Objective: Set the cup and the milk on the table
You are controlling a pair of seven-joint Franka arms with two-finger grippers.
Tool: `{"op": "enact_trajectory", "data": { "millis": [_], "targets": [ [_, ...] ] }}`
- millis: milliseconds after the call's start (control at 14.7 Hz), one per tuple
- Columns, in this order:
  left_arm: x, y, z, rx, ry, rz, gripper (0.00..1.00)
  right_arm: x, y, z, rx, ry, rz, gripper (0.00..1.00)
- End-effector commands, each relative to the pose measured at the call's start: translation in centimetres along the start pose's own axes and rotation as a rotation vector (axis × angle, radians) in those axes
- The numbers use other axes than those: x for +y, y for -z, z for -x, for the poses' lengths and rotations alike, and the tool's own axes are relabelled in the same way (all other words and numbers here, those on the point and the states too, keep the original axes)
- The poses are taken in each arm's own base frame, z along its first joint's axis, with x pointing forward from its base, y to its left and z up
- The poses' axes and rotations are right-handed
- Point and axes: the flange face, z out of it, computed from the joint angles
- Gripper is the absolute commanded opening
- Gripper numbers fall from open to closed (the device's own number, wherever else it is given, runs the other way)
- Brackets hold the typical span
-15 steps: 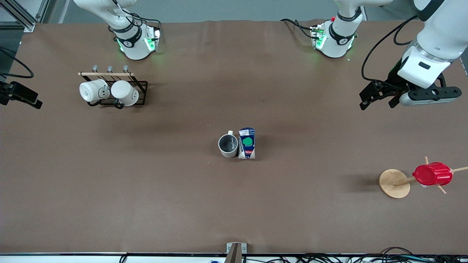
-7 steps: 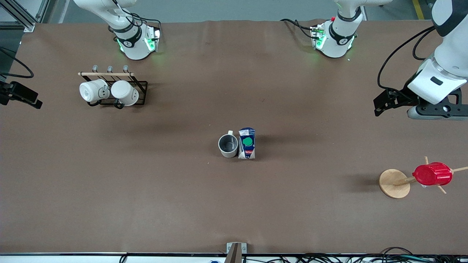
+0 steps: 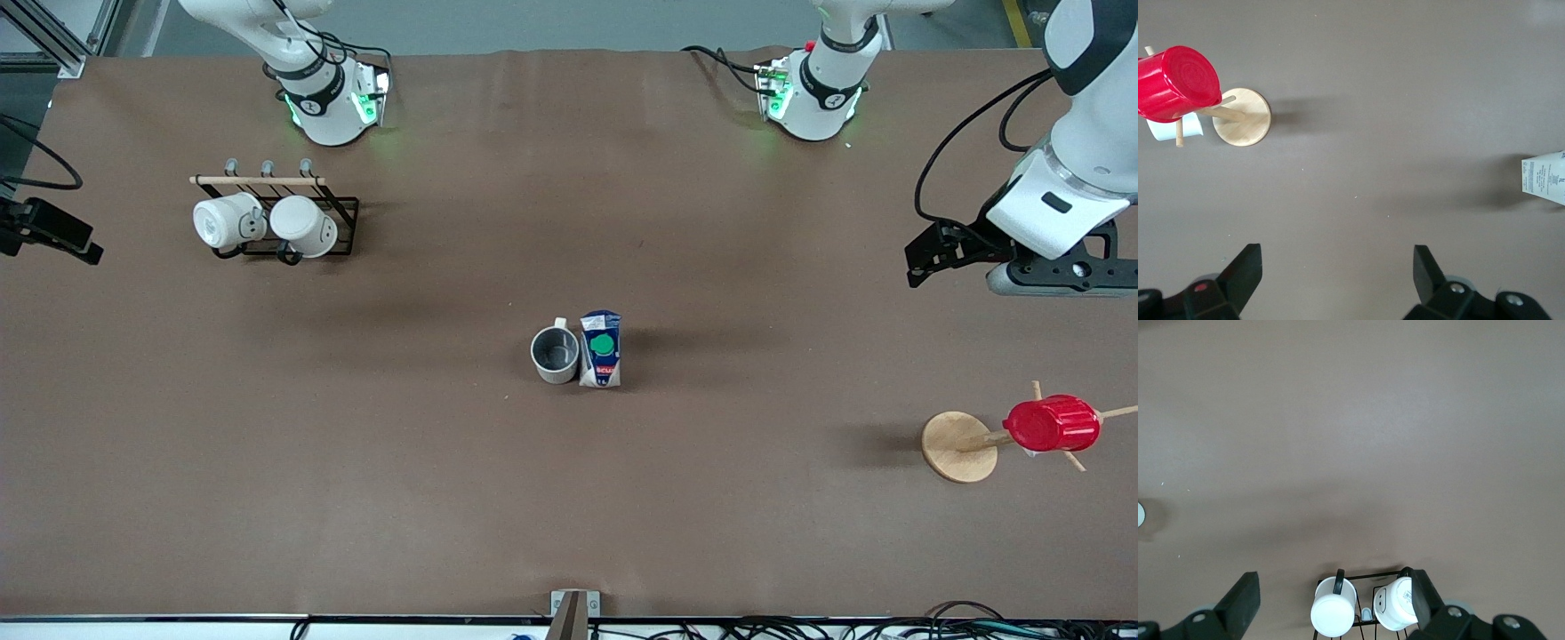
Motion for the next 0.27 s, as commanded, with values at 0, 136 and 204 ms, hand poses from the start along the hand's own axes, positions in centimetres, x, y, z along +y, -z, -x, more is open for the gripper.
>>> {"op": "enact_trajectory", "data": {
  "millis": [0, 136, 204],
  "targets": [
    [0.14, 0.71, 0.09, 0.005, 0.025, 0.006, 1.0, 0.32, 0.04, 0.53, -0.004, 0.006, -0.022, 1.0],
    [0.14, 0.71, 0.15, 0.003, 0.025, 0.006, 1.0, 0.32, 0.04, 0.53, -0.004, 0.006, -0.022, 1.0],
    [0.31, 0.49, 0.22, -0.001, 0.022, 0.005, 1.0, 0.32, 0.05, 0.51, -0.003, 0.006, -0.022, 1.0]
  ]
}}
